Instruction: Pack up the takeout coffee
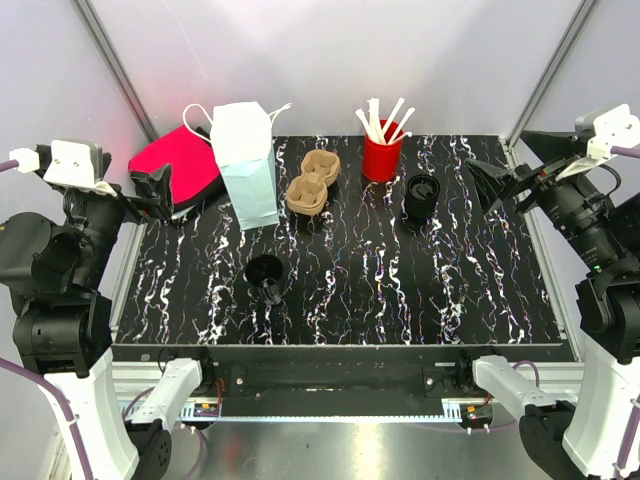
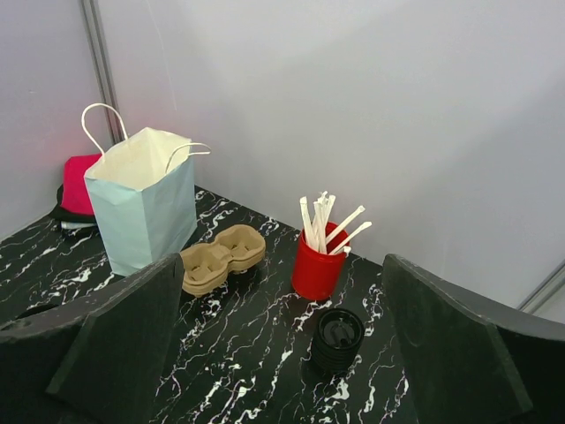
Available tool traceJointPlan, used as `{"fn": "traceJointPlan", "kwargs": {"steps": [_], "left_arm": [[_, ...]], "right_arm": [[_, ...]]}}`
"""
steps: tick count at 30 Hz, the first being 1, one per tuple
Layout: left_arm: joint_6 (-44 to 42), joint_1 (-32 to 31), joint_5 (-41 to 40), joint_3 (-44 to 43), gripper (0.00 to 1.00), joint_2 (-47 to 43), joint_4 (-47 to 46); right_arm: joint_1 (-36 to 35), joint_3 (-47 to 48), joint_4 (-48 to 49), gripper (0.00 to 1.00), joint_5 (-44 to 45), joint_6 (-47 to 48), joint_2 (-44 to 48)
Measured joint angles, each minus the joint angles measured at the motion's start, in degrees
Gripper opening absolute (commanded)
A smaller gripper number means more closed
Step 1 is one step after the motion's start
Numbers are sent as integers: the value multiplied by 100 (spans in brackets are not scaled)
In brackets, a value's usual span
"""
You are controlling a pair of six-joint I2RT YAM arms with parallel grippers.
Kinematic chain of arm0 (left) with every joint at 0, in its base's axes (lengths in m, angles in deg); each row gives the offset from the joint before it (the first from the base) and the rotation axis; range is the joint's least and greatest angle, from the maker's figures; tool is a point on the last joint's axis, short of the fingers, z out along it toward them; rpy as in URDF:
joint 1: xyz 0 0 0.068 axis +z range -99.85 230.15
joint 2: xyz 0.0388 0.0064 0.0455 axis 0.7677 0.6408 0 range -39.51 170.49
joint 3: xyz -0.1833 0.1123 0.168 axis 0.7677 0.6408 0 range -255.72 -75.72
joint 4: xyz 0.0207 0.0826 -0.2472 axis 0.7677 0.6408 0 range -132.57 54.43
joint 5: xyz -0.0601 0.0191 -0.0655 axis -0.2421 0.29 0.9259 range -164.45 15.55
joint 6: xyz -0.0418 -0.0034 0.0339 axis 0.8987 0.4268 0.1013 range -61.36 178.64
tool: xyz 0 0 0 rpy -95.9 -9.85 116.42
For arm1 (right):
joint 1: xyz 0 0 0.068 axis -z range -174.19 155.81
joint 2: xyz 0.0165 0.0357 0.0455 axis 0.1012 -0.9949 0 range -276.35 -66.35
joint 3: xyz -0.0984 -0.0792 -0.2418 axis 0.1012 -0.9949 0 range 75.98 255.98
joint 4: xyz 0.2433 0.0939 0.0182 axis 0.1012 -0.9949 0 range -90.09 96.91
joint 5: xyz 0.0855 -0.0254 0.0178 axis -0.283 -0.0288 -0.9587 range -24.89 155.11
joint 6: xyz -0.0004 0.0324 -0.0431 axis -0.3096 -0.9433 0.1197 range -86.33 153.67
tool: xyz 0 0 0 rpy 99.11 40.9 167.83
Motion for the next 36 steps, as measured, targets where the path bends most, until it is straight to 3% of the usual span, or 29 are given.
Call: {"fn": "traceJointPlan", "kwargs": {"steps": [18,36], "left_arm": [[74,0,44,7,99,2,-7],[-673,-2,1453,1132,99,-9,-61]], "right_arm": [[0,-197,46,99,-184,20,-2],[0,-1482,546,100,-299,203,35]]}}
